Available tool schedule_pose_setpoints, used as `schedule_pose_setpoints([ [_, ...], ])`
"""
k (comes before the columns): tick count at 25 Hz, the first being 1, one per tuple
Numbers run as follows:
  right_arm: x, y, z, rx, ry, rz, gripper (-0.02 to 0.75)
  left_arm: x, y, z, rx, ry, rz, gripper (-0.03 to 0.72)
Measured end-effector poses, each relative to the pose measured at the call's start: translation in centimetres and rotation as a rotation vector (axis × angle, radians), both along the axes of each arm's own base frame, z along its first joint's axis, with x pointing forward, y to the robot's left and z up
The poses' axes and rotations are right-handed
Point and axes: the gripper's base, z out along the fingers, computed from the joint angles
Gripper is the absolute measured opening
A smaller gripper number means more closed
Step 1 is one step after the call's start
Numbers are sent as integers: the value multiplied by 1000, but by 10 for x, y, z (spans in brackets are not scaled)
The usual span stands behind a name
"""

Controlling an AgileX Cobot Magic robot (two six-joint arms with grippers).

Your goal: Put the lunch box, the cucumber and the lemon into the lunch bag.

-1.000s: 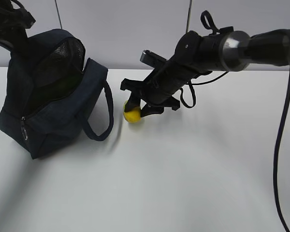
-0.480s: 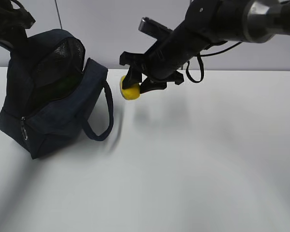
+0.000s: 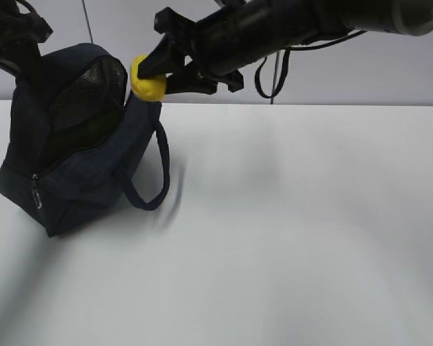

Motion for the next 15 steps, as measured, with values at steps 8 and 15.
schedule_pose_setpoints([
  [8, 0, 24, -18, 136, 33, 60, 350, -1, -9, 2, -59, 3, -21, 4],
  [15, 5, 36, -48, 123, 76, 50, 350, -6, -31, 2, -74, 6, -71, 3],
])
